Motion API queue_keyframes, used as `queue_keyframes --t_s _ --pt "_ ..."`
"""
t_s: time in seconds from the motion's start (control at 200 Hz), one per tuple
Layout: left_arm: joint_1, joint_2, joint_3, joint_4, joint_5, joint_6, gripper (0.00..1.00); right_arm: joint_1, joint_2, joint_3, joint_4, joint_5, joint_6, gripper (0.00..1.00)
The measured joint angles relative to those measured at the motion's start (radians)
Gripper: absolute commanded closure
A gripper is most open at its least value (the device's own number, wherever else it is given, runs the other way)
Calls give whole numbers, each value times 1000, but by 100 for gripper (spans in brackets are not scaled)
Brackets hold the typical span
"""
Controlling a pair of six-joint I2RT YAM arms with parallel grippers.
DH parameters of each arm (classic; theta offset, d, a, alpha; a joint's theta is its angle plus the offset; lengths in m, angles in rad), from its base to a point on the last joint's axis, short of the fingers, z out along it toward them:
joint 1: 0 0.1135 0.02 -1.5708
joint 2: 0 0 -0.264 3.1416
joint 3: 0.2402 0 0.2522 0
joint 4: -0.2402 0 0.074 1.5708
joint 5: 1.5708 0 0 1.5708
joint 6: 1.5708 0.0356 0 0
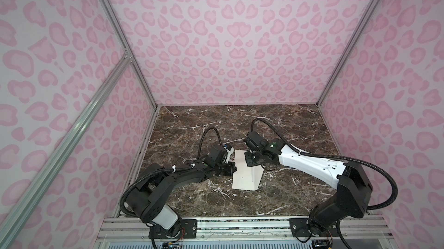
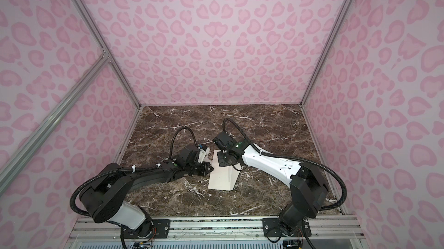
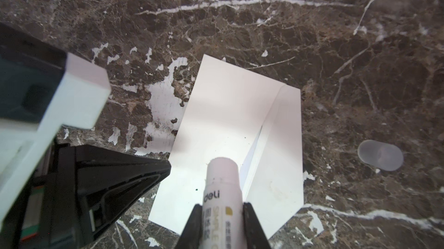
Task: Place the letter into the envelope and seal it
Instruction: 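Press the glue stick tip onto the envelope flap with the right gripper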
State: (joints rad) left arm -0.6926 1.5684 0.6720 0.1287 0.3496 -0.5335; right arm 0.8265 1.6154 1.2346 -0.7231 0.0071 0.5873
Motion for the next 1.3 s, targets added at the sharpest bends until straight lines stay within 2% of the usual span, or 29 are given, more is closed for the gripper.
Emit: queue_keyframes --t_s 0.685,1.3 --pt "-1 95 48 -38 10 -27 96 0 196 166 -217 -79 31 85" --pt "-1 130 58 -29 43 -21 96 -2 288 236 -277 -94 34 87"
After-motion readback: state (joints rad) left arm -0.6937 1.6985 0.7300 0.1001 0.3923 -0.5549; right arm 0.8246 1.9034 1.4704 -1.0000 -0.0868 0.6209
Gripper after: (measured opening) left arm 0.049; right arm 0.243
